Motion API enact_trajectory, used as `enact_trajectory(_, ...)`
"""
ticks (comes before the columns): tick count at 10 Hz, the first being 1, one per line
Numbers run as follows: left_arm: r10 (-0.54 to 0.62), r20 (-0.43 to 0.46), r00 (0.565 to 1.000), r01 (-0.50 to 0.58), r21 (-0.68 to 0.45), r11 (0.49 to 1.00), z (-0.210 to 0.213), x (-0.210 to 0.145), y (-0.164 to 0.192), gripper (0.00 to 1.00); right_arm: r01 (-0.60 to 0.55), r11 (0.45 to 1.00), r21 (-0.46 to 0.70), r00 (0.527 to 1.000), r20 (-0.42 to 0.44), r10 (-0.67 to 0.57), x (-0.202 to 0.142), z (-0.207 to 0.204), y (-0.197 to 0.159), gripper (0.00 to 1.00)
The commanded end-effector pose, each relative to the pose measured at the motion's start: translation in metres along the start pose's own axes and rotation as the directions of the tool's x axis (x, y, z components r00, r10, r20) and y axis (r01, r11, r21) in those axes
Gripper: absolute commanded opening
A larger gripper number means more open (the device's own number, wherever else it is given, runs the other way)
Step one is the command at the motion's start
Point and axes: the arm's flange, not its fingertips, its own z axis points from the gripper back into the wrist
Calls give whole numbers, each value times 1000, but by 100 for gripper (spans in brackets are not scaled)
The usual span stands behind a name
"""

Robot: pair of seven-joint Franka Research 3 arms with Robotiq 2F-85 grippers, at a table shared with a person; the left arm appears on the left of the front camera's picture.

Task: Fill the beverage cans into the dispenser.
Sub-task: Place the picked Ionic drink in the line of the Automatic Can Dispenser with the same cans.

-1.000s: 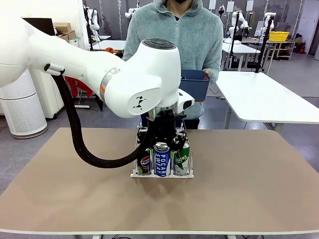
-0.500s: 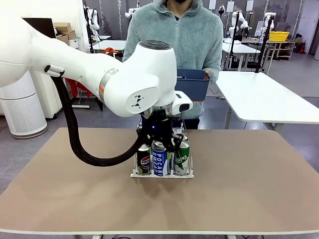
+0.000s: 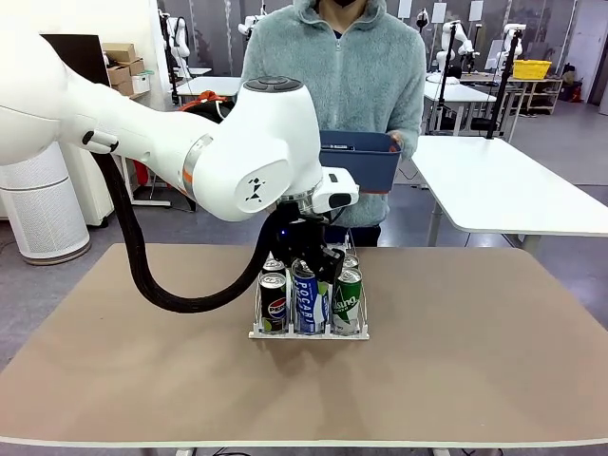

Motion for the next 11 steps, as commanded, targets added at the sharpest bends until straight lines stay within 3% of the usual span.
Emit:
enact_trajectory(1, 42, -18, 999, -41, 33, 999, 3, -3, -4, 57, -1, 1000, 0, 1000, -1, 1, 0, 0, 1, 100)
enact_trajectory(2, 0, 0, 1000, 0, 0, 1000, 0, 0, 0, 57, -1, 1000, 0, 1000, -1, 1, 0, 0, 1, 100)
enact_trajectory(3, -18, -28, 999, 19, 42, 999, -7, 2, -6, 57, -1, 1000, 0, 1000, -1, 1, 0, 0, 1, 100)
enact_trajectory(11, -8, 79, 997, 3, 59, 998, -25, 35, 24, 57, -1, 1000, 0, 1000, -1, 1, 0, 0, 1, 100)
